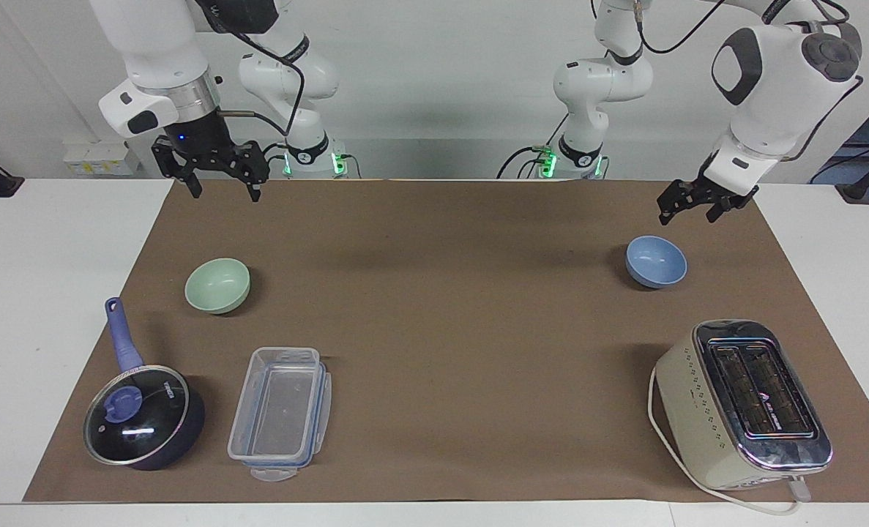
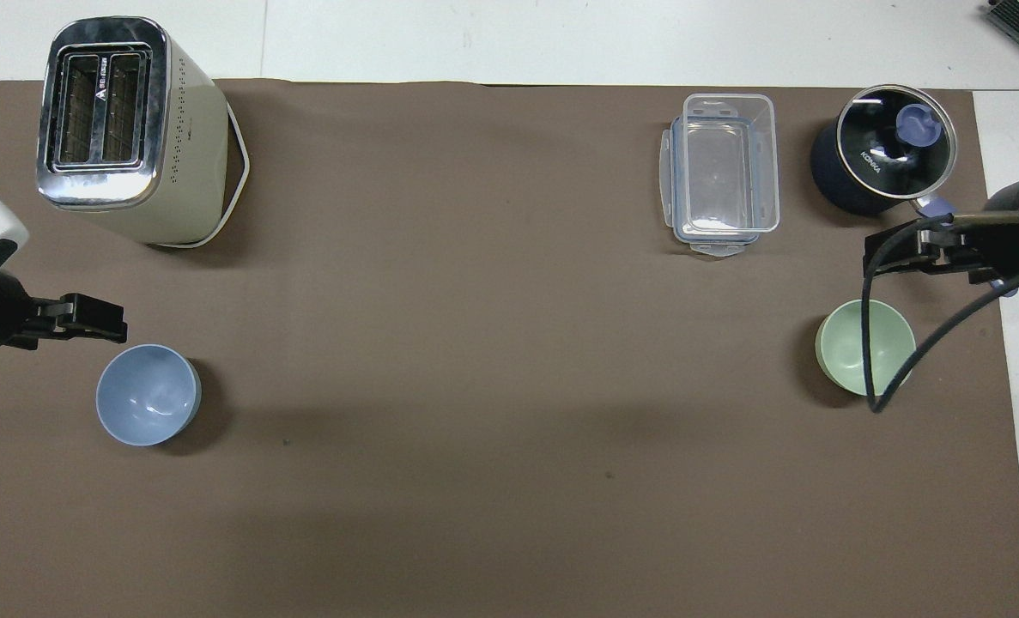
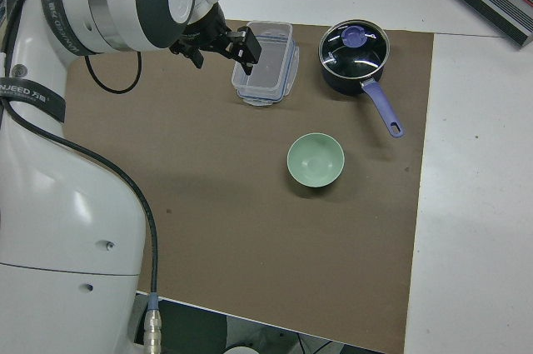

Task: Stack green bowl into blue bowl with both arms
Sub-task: 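Move the left gripper down to the rim of the blue bowl, then grasp the blue bowl rim with the left gripper, then drag the blue bowl toward the table center with the left gripper, then release the blue bowl and retract the left gripper toward the toaster, then grasp the green bowl rim with the right gripper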

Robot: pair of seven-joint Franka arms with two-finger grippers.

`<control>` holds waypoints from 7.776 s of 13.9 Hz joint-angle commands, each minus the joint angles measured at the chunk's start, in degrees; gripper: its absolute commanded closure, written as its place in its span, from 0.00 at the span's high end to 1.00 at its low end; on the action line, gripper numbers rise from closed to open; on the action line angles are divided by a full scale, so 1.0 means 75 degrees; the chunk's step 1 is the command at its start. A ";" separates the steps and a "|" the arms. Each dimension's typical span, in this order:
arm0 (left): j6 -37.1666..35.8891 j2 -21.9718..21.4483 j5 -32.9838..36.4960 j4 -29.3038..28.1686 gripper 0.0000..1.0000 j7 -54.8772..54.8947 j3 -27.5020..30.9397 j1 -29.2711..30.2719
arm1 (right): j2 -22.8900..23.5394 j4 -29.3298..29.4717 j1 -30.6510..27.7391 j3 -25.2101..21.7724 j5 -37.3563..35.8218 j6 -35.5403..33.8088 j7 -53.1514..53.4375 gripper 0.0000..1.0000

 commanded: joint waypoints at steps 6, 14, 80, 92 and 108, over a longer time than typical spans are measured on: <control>0.2521 -0.0162 -0.0145 -0.2317 1.00 0.1990 -0.0018 0.1342 | -0.0110 -0.0159 -0.0124 0.0027 0.0201 0.0133 -0.0108 1.00; 0.4408 0.0588 -0.1153 -0.3431 0.99 0.2625 -0.0018 0.1754 | -0.0110 -0.0159 -0.0124 0.0027 0.0201 0.0133 -0.0108 1.00; -0.1391 0.0882 -0.0017 0.2052 1.00 -0.0328 -0.0018 -0.0602 | -0.0110 -0.0159 -0.0124 0.0027 0.0201 0.0121 -0.0108 1.00; -0.1391 0.0882 -0.0017 0.2052 1.00 -0.0328 -0.0018 -0.0602 | -0.0110 -0.0159 -0.0089 0.0073 0.0201 0.0062 -0.0143 1.00; -0.1391 0.0882 -0.0017 0.2052 1.00 -0.0328 -0.0018 -0.0602 | -0.1527 -0.3860 -0.1388 -0.0020 0.0212 0.2369 -0.1430 1.00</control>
